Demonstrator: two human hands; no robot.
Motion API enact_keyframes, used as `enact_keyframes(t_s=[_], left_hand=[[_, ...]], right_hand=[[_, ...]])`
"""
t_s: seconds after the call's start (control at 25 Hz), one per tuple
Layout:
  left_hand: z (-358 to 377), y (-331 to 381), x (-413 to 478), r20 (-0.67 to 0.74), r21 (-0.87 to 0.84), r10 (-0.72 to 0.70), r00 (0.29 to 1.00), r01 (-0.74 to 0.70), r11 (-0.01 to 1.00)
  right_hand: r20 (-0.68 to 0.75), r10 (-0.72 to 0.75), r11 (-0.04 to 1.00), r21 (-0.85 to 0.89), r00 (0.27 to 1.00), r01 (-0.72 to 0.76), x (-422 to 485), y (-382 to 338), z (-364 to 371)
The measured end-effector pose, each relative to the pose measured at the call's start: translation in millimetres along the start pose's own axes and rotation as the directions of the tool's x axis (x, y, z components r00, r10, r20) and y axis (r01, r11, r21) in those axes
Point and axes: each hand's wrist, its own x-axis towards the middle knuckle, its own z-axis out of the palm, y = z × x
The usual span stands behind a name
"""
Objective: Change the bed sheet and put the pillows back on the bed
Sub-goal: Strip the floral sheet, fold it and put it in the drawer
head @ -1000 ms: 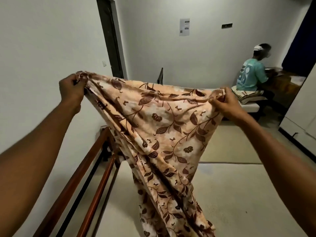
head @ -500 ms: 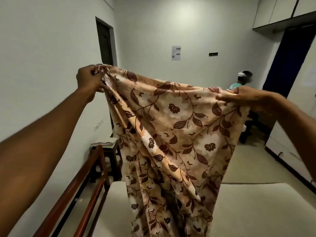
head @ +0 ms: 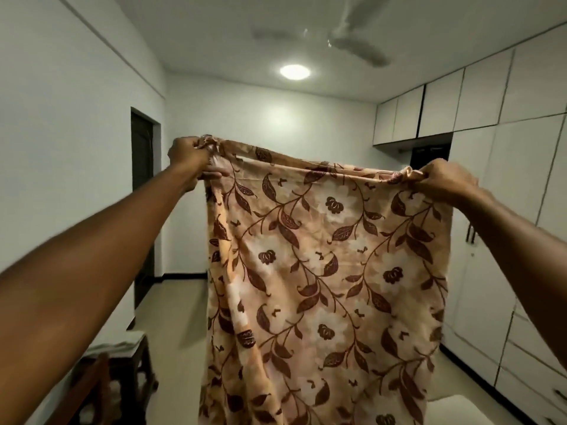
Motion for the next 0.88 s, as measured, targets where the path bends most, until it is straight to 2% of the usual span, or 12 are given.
enact_keyframes(t_s=[0.08,0.12,0.2,0.24,0.28,0.32,0.36,0.44,0.52,0.64,0.72,0.88], left_hand=[[8,21,9,0.037,0.121,0.184,0.982,-0.187,0.975],[11,32,14,0.076,0.263,0.297,0.952,-0.306,0.915],[18,46,20,0.186,0.610,0.399,0.898,-0.424,0.669],[24,51,21,0.211,0.691,0.407,0.889,-0.430,0.581],[29,53,23,0.209,0.712,0.419,0.884,-0.431,0.554],[37,56,29,0.173,0.664,0.436,0.883,-0.432,0.610],[43,58,33,0.101,0.555,0.418,0.903,-0.400,0.730],[53,57,46,0.003,0.280,0.276,0.961,-0.265,0.922],[64,54,49,0.033,0.100,0.118,0.992,-0.121,0.988],[75,56,48,0.030,-0.110,0.083,0.996,-0.079,0.991],[75,55,45,0.029,-0.116,0.146,0.989,-0.142,0.983],[67,57,44,-0.199,0.213,0.347,0.916,-0.306,0.928]], right_hand=[[-0.248,-0.016,0.998,-0.065,0.969,0.000,4,9,-23],[-0.268,-0.022,0.996,-0.090,0.963,-0.002,5,12,-36],[-0.100,-0.012,0.985,-0.175,0.995,-0.006,6,19,-55],[-0.041,0.001,0.978,-0.207,0.999,-0.009,6,20,-63],[-0.056,-0.011,0.973,-0.230,0.998,-0.002,5,19,-68],[-0.138,-0.015,0.975,-0.221,0.990,-0.016,5,21,-73],[-0.233,0.000,0.984,-0.173,0.973,-0.041,5,21,-75],[-0.273,0.080,0.985,-0.126,0.959,-0.119,4,19,-80],[-0.265,0.138,0.971,-0.154,0.954,-0.183,4,12,-80],[-0.332,0.238,0.969,0.022,0.913,-0.245,13,13,-85],[-0.305,0.293,0.955,0.131,0.906,-0.265,13,13,-87],[-0.391,0.286,0.955,0.187,0.875,-0.229,16,9,-96]])
